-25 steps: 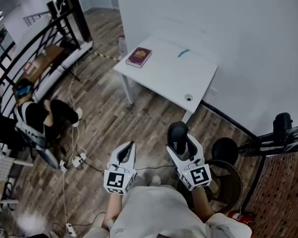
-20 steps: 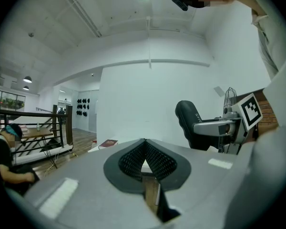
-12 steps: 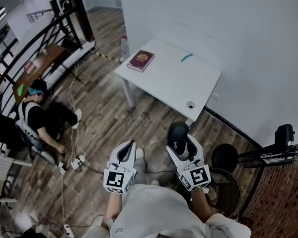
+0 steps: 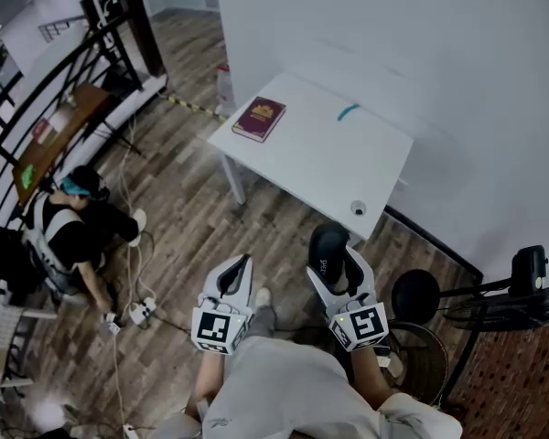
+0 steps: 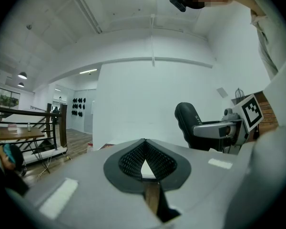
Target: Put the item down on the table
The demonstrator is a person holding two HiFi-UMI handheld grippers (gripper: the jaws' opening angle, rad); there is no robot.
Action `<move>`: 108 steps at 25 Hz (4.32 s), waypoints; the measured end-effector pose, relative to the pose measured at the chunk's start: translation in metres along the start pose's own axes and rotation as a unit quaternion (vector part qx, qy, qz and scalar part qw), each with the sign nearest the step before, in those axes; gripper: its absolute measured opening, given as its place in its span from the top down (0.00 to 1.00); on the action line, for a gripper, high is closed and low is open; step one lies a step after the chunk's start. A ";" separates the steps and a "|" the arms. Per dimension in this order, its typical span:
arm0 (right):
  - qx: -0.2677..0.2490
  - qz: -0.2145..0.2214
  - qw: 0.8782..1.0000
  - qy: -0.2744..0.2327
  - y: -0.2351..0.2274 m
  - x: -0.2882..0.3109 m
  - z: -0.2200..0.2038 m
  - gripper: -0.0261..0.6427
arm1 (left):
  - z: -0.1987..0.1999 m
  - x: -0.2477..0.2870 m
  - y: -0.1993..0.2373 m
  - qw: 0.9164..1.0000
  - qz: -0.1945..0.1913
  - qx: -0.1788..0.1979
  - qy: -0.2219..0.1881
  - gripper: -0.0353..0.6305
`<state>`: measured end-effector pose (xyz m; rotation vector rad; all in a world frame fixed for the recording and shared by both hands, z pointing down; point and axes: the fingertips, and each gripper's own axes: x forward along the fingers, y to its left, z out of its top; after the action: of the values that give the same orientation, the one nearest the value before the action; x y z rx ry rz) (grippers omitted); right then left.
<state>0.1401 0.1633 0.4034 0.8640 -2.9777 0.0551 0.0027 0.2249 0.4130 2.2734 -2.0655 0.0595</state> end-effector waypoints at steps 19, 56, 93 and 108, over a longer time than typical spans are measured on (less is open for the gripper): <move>-0.005 -0.046 0.999 0.019 -0.028 0.151 0.016 0.47 | 0.017 0.105 0.127 0.999 -0.042 -0.018 0.008 0.92; 0.017 -0.038 0.998 0.048 -0.174 0.333 0.008 0.47 | 0.023 0.326 0.207 0.998 -0.052 -0.015 0.043 0.92; 0.105 -0.100 0.971 0.191 -0.319 0.443 -0.132 0.47 | -0.095 0.523 0.228 0.973 -0.147 -0.008 0.178 0.92; 0.139 -0.131 0.947 0.257 -0.315 0.445 -0.184 0.47 | -0.138 0.546 0.218 0.948 -0.210 -0.017 0.239 0.92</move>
<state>-0.0611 -0.3318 0.6156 1.0679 -2.3819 0.6018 -0.1590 -0.3272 0.5973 2.3266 -1.3161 0.4916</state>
